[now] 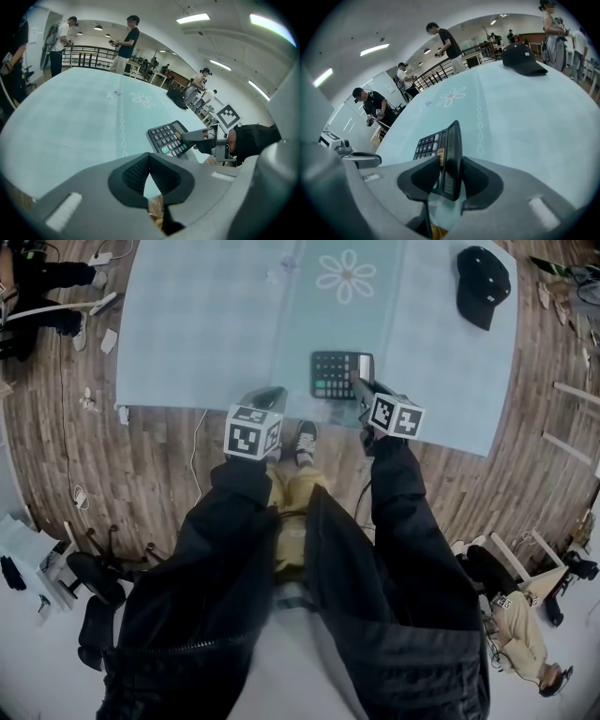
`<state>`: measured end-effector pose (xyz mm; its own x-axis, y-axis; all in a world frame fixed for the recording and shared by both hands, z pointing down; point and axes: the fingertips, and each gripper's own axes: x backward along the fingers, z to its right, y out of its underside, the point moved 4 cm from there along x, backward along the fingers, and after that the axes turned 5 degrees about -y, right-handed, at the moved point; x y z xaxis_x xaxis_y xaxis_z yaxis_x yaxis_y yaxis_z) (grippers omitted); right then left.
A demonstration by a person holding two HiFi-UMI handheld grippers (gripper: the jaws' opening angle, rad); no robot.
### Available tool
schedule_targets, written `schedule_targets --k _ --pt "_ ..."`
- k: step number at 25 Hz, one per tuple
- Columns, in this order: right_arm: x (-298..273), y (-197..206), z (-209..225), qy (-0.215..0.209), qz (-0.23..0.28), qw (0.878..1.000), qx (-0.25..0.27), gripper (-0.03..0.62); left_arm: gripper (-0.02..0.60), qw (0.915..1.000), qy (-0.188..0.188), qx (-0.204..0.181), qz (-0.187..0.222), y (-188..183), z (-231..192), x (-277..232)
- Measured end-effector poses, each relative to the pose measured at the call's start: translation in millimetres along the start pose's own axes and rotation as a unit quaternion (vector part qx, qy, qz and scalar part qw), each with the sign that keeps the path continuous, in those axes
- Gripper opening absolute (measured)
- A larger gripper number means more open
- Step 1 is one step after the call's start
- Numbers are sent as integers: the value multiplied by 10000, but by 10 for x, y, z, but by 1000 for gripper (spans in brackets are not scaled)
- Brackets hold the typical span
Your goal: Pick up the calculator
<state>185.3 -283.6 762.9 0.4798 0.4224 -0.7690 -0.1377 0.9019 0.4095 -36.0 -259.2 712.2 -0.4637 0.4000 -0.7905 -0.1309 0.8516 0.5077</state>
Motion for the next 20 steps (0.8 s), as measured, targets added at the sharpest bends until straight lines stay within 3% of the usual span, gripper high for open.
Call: schedule_targets --k 8,15,20 --pt "180 -86 -239 -270 324 9991 -88 61 -3 9999 41 -40 133 -28 64 85" --pt "357 -128 -527 -179 577 9976 350 48 -3 9993 -48 -94 367 -83 88 284" --pt "768 -273 -797 -260 1214 9918 293 48 -3 9963 -77 -264 817 -387 178 571"
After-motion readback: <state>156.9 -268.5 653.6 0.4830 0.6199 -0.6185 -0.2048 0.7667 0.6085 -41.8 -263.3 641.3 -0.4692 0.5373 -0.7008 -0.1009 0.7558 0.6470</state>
